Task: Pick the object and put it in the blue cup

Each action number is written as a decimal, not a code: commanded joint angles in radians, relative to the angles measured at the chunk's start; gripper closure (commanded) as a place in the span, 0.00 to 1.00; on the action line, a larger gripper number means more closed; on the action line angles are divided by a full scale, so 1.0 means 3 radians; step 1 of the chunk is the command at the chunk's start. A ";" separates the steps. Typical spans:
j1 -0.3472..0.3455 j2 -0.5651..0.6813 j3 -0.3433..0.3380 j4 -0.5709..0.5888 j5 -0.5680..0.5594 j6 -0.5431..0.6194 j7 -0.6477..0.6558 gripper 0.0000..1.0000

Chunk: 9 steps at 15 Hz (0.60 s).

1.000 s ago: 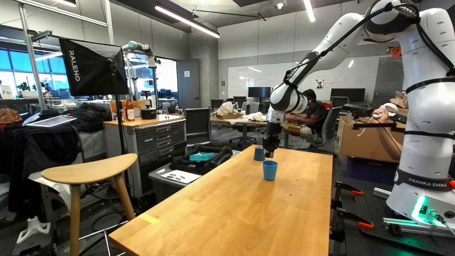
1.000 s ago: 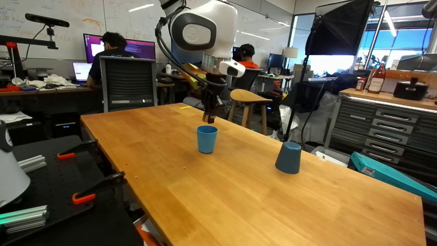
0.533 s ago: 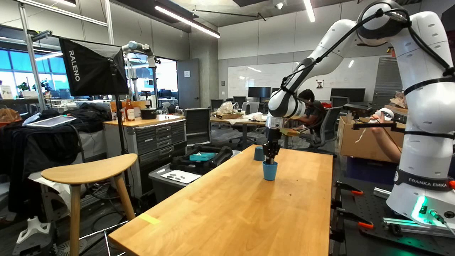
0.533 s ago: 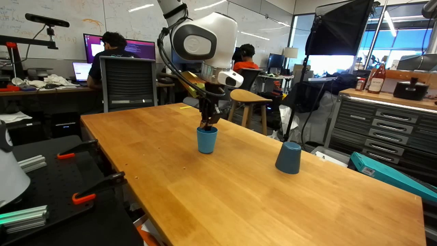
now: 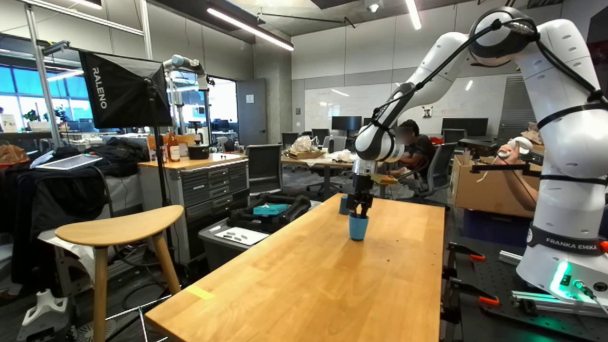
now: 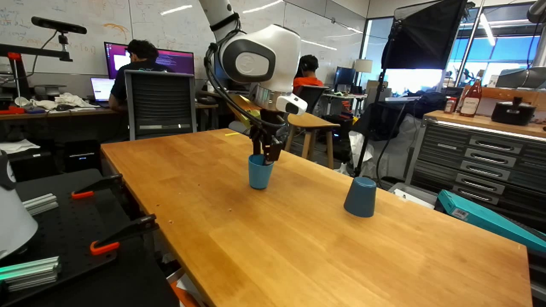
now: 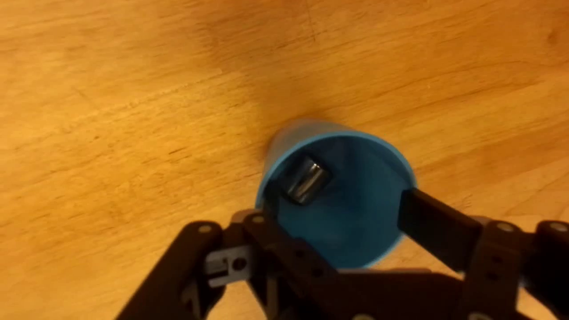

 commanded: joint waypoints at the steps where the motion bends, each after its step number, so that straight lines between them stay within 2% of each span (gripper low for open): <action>1: 0.0037 -0.0101 -0.0039 0.0000 -0.0060 0.0041 0.0048 0.19; 2: 0.0036 -0.0139 -0.0037 -0.0018 -0.0060 0.0041 0.0040 0.45; 3: 0.0034 -0.0176 -0.0037 -0.0027 -0.0069 0.0009 0.0024 0.44; 4: 0.0033 -0.0199 -0.0038 -0.0029 -0.0075 -0.0008 0.0020 0.48; 7: 0.0033 -0.0407 -0.0051 -0.0093 -0.0136 -0.0130 -0.0016 0.73; 8: 0.0033 -0.0477 -0.0056 -0.0114 -0.0150 -0.0161 -0.0026 0.74; 9: 0.0035 -0.0590 -0.0074 -0.0148 -0.0202 -0.0226 -0.0043 0.62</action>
